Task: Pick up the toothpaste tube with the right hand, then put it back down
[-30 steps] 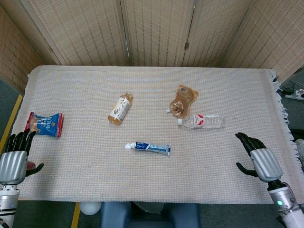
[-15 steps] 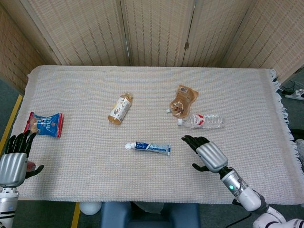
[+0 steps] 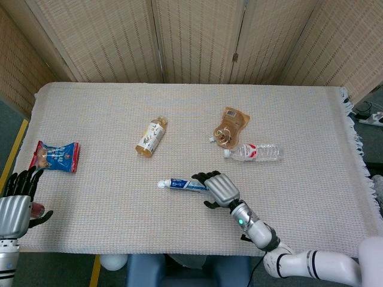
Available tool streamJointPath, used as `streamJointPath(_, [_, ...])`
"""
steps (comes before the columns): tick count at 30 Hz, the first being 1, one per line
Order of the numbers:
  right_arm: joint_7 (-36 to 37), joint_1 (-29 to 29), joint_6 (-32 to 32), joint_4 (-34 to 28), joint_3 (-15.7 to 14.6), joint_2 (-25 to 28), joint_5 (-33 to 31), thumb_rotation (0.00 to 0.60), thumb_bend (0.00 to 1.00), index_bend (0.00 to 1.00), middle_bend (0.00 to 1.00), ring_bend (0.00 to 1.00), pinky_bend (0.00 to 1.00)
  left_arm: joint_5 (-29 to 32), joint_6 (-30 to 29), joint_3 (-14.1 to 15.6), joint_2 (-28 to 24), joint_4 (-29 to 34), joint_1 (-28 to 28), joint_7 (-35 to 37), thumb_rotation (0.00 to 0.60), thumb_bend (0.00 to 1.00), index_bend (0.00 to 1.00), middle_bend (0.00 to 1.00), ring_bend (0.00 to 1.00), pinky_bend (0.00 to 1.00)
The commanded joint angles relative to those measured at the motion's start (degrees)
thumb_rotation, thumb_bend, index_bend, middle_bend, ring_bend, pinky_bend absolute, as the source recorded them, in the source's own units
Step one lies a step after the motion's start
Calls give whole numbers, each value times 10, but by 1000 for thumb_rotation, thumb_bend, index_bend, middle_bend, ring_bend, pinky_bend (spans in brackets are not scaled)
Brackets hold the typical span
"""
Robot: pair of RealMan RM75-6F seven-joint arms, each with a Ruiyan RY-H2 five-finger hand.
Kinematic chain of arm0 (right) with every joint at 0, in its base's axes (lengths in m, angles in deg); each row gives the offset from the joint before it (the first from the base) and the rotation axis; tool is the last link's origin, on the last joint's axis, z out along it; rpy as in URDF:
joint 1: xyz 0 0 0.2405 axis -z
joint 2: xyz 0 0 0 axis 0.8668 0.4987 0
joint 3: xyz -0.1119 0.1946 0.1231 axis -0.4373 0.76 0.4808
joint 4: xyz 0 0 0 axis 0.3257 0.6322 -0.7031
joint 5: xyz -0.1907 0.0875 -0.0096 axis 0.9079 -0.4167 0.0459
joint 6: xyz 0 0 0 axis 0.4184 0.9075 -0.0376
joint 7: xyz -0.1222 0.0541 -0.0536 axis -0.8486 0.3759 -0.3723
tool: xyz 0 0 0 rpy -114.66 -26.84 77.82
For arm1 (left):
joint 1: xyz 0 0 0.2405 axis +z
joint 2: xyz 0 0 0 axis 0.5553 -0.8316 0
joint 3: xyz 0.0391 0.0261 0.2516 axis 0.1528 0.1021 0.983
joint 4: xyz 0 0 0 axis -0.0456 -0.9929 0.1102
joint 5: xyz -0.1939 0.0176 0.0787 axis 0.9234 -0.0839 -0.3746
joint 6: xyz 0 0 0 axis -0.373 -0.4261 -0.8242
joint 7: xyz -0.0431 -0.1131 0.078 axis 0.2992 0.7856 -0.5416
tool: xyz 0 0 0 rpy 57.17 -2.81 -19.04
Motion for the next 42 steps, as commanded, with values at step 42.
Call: streamJointPath(42, [-46,-110,30,213,10,-182,-67,600,707,583,529,523,470,4,16,-3,7,-29,-3,21,600,171,54,65,65,0])
